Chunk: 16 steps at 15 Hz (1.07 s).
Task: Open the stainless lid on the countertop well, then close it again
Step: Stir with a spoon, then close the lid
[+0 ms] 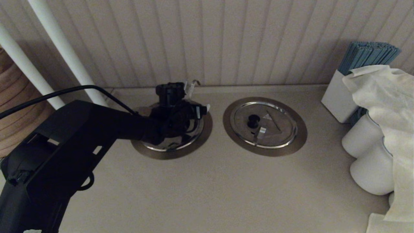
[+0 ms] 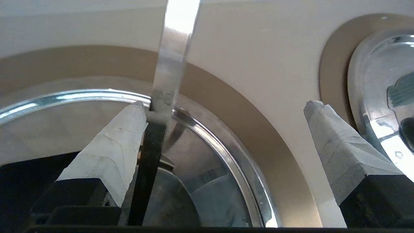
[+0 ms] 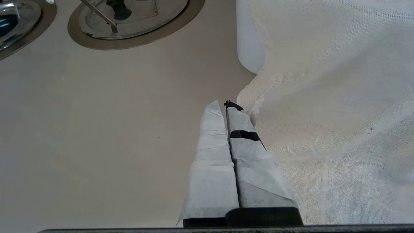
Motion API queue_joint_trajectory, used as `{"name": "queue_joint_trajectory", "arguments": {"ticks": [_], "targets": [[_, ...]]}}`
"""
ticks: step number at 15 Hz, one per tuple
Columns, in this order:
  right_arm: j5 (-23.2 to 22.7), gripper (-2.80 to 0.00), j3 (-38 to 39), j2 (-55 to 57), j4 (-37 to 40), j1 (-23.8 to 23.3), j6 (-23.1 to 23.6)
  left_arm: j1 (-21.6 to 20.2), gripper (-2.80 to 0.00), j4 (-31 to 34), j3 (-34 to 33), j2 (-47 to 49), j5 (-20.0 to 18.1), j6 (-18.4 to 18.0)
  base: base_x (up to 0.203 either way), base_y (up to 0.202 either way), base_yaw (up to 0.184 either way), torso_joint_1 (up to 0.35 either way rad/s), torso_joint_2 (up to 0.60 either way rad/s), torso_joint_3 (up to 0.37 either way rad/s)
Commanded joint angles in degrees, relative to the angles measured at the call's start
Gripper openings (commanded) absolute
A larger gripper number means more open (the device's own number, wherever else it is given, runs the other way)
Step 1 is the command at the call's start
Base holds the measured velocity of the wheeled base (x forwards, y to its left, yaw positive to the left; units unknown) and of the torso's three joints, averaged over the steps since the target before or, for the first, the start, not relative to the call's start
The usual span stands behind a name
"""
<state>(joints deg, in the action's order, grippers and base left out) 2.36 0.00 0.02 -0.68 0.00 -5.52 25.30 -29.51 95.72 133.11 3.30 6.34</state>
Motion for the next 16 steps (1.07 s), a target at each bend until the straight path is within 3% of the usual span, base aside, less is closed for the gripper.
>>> {"name": "queue_joint_trajectory", "arguments": {"ticks": [1,16], "targets": [[0.0,-2.80,0.0,0.0,0.0,0.0,0.0,0.5,0.00,-0.2,-0.3,0.1,0.0,0.0,0.000,0.000,0.000,0.000,0.00,0.000],[0.0,-2.80,0.0,0.1,0.0,0.0,0.0,-1.6,0.00,2.8,-0.2,-3.1,0.2,-1.1,0.000,0.000,0.000,0.000,0.00,0.000]]}}
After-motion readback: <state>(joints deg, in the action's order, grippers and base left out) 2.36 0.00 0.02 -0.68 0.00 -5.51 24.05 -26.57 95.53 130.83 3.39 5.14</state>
